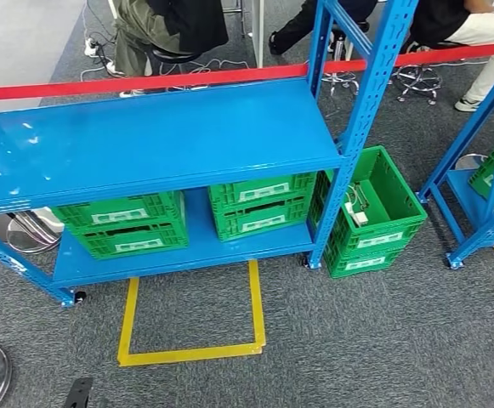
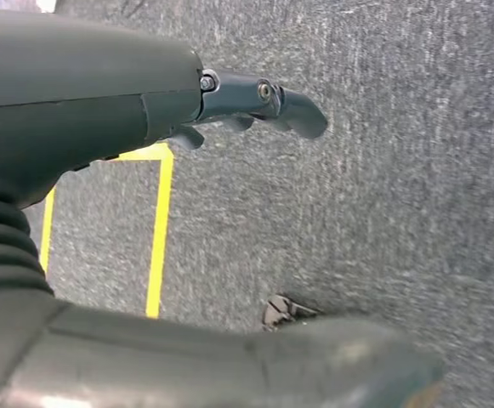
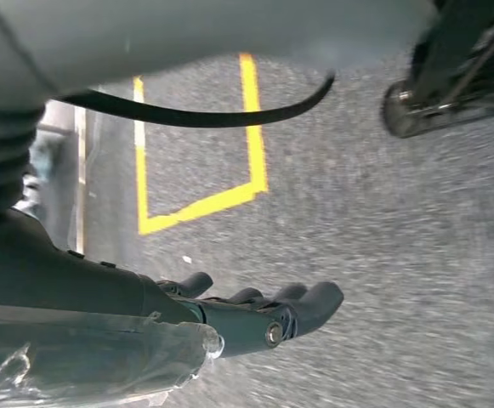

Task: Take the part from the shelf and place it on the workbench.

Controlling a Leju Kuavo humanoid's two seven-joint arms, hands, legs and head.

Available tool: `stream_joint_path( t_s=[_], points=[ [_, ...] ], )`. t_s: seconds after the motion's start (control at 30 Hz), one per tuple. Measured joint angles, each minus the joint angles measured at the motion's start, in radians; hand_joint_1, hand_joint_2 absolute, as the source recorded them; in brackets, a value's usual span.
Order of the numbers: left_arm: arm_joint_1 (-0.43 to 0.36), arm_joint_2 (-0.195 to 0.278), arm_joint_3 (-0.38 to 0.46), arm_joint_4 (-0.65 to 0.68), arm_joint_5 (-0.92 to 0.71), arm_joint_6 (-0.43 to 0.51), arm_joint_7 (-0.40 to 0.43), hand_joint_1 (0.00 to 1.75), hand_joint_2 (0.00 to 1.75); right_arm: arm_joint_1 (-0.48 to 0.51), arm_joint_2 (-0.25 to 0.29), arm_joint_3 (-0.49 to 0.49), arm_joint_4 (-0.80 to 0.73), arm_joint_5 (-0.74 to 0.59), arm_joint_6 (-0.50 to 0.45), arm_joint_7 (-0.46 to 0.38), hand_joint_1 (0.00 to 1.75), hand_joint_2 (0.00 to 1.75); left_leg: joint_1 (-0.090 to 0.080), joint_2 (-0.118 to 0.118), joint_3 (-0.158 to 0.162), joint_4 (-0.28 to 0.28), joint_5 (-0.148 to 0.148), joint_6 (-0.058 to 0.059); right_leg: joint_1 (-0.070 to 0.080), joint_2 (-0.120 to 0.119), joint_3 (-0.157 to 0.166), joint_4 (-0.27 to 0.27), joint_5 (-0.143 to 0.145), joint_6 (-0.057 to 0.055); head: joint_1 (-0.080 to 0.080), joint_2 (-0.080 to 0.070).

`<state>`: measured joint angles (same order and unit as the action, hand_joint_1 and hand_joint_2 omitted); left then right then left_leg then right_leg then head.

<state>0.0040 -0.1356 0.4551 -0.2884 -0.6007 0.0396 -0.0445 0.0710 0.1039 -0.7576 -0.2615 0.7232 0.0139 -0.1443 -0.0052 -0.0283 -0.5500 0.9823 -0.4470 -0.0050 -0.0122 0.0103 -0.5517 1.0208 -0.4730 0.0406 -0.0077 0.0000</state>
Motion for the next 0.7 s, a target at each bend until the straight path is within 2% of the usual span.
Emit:
stream_joint_path(
  t_s=[0.07,0.13,0.27,0.33,0.7],
  points=[
    [0.005,0.008,-0.027,-0.006,0.038,-0.003,0.004,0.0,0.0,0.009,-0.005,0.045,-0.001,-0.045,-0.002,0.009,0.0,0.0,0.0,0.0,0.0,-0.003,0.002,0.01,0.002,0.0,-0.001,0.0,0.0,-0.003,-0.001,0.0],
    [0.013,0.015,-0.055,-0.011,0.074,-0.005,0.007,0.0,0.0,0.013,-0.012,0.091,-0.003,-0.09,-0.004,0.017,0.0,0.0,0.002,0.0,0.002,-0.007,0.005,0.007,0.005,0.0,-0.002,0.0,-0.001,-0.009,-0.001,0.0],
    [0.033,0.03,-0.106,-0.021,0.144,-0.01,0.01,0.0,0.0,0.018,-0.024,0.18,-0.01,-0.174,-0.005,0.034,0.0,0.0,0.006,0.0,0.003,-0.014,0.008,-0.02,0.009,-0.001,-0.003,0.001,-0.001,-0.016,0.0,0.0],
    [0.044,0.037,-0.132,-0.026,0.182,-0.012,0.012,0.0,0.0,0.021,-0.031,0.225,-0.016,-0.219,-0.006,0.043,0.0,0.0,0.007,0.0,0.003,-0.016,0.008,-0.028,0.01,-0.001,-0.004,0.001,-0.001,-0.018,0.0,0.0],
    [0.092,0.077,-0.27,-0.048,0.377,-0.022,0.025,0.0,0.0,0.045,-0.061,0.458,-0.055,-0.455,-0.009,0.089,0.0,0.0,0.003,0.0,0.002,-0.015,0.007,-0.029,0.004,-0.001,-0.002,-0.002,0.001,-0.014,0.0,0.0]
  ],
)
